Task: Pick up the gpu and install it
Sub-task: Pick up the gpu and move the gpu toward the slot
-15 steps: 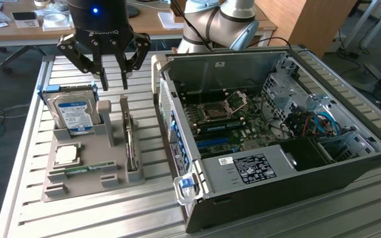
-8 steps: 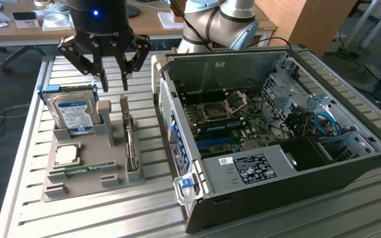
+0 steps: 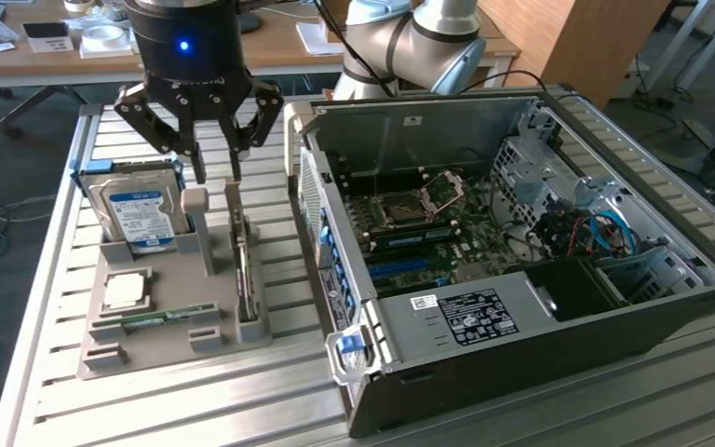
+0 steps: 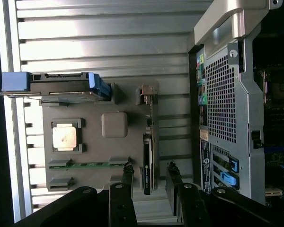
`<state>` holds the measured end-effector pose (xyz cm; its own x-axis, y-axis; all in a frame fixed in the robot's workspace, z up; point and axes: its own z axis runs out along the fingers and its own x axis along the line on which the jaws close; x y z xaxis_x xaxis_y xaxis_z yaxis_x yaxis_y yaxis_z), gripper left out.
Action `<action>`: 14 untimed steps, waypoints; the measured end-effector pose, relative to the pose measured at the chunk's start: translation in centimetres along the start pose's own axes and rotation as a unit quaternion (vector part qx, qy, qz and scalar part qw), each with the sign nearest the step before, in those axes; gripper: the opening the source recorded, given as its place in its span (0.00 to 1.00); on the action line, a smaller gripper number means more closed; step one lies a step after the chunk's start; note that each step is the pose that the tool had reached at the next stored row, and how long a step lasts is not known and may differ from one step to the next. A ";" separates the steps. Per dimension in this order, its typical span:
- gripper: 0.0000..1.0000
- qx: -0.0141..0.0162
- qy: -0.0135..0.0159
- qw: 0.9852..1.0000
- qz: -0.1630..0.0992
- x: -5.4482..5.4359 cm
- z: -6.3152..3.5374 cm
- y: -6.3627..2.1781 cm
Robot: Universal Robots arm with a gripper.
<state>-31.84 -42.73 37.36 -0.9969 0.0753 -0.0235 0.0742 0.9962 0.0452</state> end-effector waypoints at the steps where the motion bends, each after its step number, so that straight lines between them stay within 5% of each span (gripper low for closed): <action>1: 0.42 0.000 0.000 1.000 0.000 0.0 0.18 -0.01; 14: 0.42 0.000 0.000 1.000 0.000 0.0 1.63 -0.08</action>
<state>-31.85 -42.73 35.73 -0.9969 0.0753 -0.0233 0.0742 0.9962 0.0451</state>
